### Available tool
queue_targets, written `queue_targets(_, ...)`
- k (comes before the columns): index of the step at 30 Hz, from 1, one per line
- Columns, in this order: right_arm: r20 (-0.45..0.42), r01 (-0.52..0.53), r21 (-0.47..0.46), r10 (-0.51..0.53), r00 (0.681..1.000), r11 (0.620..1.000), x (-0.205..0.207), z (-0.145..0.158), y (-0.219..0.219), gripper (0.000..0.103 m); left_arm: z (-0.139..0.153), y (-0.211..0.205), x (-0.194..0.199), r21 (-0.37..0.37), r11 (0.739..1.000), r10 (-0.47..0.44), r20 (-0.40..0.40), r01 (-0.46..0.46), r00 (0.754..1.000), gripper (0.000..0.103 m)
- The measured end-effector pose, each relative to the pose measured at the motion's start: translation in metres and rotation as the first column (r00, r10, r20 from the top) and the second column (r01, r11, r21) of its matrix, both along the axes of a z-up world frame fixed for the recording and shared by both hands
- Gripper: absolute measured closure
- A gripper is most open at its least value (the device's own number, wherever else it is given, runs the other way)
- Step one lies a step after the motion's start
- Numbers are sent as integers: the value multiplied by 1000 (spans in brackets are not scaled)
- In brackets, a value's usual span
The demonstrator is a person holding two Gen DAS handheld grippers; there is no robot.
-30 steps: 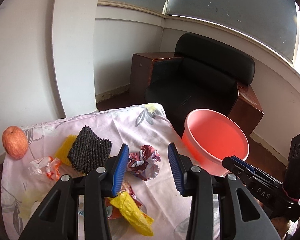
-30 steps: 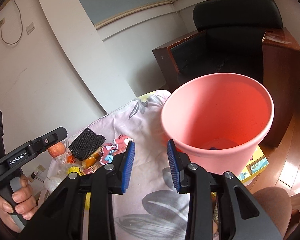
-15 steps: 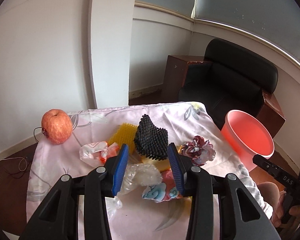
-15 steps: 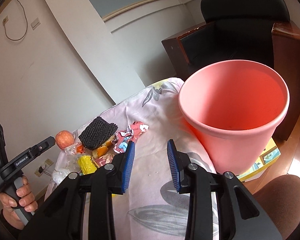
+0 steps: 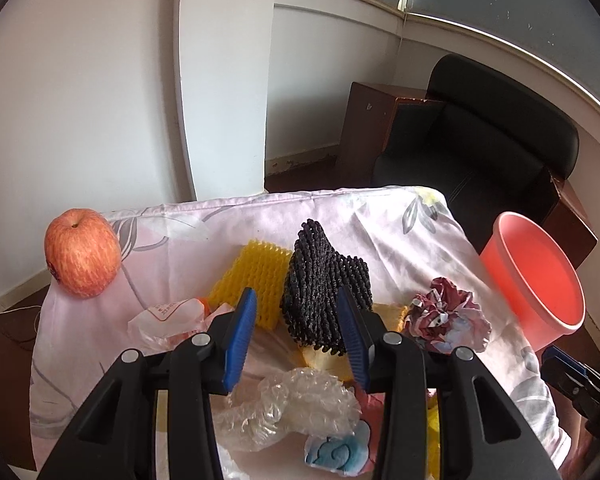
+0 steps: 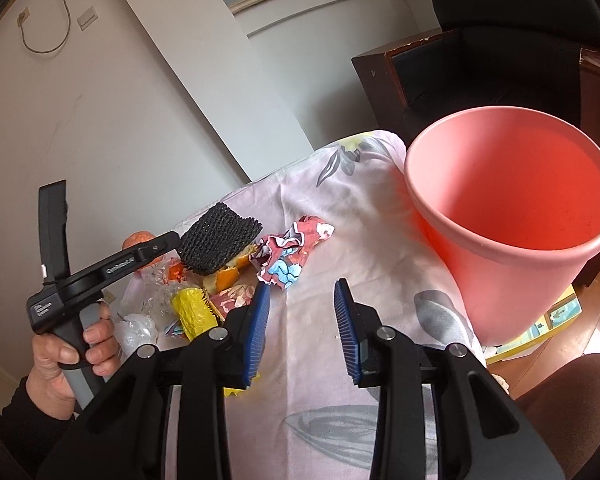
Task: Collect trash
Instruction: 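Grasp the black foam net with the left gripper and lift it, then grasp the crumpled candy wrapper with the right gripper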
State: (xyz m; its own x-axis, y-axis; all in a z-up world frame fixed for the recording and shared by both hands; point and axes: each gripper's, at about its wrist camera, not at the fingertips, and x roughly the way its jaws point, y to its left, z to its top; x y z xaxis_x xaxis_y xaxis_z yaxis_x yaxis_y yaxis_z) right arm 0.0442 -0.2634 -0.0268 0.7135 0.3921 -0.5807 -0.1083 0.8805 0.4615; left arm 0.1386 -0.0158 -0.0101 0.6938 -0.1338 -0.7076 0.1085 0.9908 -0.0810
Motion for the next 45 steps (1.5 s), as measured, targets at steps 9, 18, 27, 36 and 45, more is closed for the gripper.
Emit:
queue_targets(9,-59,-42,28,44,997,999,30,-6,21,69,-9,7,-2,-58,998,-26,13,26,1000,96)
queue_targets(18,-104,-10,12,11,994,1000,62,-14,43,69,18,24,-28,-148,988,-35,97,49,995,96)
queue_targets(27,-106,-14,-16,13,994,1000,66,-21,45,97,34,25,-41,-180,982,-37,129,60,991,96)
queue_targets(36,3,20,3,-20,1000,1000,43,6,25,98,46,10,-49,-188,978,-64,145,91,987,96)
queue_targets(45,101,46,25,-48,994,999,18,32,2,98,54,-23,-52,-179,972,-126,155,154,980,96)
